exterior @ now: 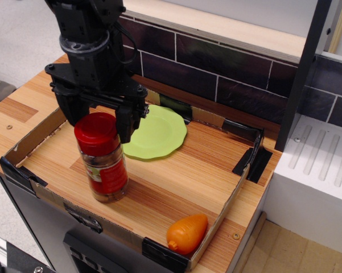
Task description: Topple basil bottle
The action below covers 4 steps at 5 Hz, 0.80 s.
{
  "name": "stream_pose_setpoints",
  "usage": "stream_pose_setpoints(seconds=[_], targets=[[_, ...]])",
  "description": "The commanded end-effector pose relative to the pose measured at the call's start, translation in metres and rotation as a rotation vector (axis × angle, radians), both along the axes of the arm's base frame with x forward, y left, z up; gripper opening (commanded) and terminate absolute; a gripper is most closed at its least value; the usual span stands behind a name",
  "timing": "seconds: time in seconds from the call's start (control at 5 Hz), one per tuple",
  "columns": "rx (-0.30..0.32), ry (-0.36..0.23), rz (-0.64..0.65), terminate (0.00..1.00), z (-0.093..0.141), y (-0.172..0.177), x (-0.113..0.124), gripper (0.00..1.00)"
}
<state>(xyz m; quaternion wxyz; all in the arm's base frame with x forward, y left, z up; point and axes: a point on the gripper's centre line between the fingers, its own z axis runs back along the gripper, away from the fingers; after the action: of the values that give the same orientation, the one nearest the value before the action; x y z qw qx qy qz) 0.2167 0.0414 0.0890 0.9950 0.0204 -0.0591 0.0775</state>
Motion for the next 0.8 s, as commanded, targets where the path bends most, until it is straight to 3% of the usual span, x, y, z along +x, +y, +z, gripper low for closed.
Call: stream_pose_setpoints(seconds=[0.0, 0.2, 0.4, 0.6], targets=[[-0.005, -0.001, -0.026, 0.00, 0.016, 0.008, -0.001, 1.00], [-0.005, 0.013, -0.057, 0.00, 0.015, 0.010, -0.003, 1.00], [-0.030, -0.046, -0.001, 0.00, 0.009, 0.007, -0.004, 0.00], [-0.001, -0.115, 0.053, 0.00, 0.005, 0.006, -0.003, 0.00]])
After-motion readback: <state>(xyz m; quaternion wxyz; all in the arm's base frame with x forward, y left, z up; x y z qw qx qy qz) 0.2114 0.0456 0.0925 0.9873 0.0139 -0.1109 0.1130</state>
